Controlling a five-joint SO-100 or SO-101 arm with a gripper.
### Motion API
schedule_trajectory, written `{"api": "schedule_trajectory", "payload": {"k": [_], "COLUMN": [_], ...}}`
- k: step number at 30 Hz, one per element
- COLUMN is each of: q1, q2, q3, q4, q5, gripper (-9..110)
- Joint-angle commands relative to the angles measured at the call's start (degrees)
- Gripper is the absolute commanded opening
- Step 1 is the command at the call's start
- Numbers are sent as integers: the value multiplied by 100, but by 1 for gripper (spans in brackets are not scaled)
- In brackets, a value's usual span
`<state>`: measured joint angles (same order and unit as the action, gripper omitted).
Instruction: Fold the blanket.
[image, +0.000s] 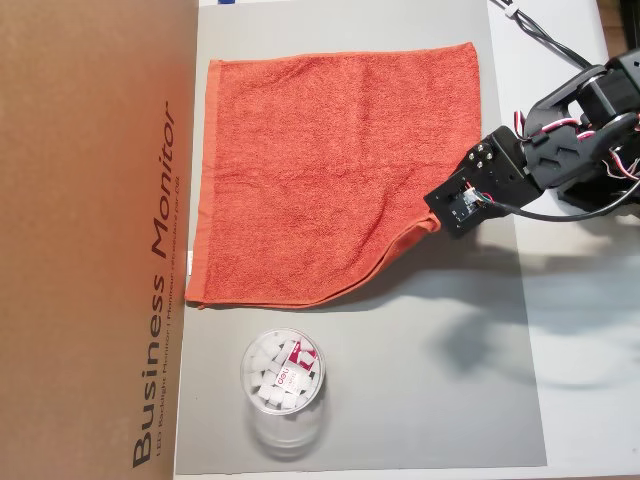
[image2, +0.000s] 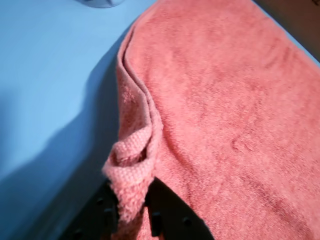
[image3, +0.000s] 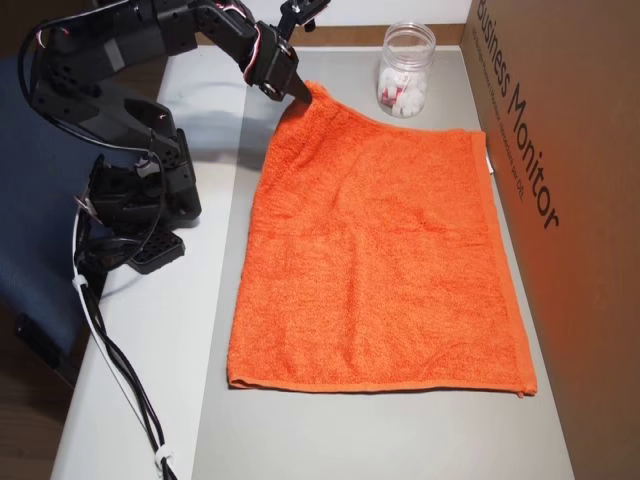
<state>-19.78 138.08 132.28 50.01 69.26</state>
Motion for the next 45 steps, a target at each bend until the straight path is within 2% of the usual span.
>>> {"api": "schedule_trajectory", "payload": {"k": [1, 23, 45], "q1": [343, 1767, 2610], "q2": [176, 53, -1802], "q3": [-396, -1187, -3296], "q4": [9, -97, -97], "q5": [-53, -53, -35], "gripper": [0, 0, 0]}}
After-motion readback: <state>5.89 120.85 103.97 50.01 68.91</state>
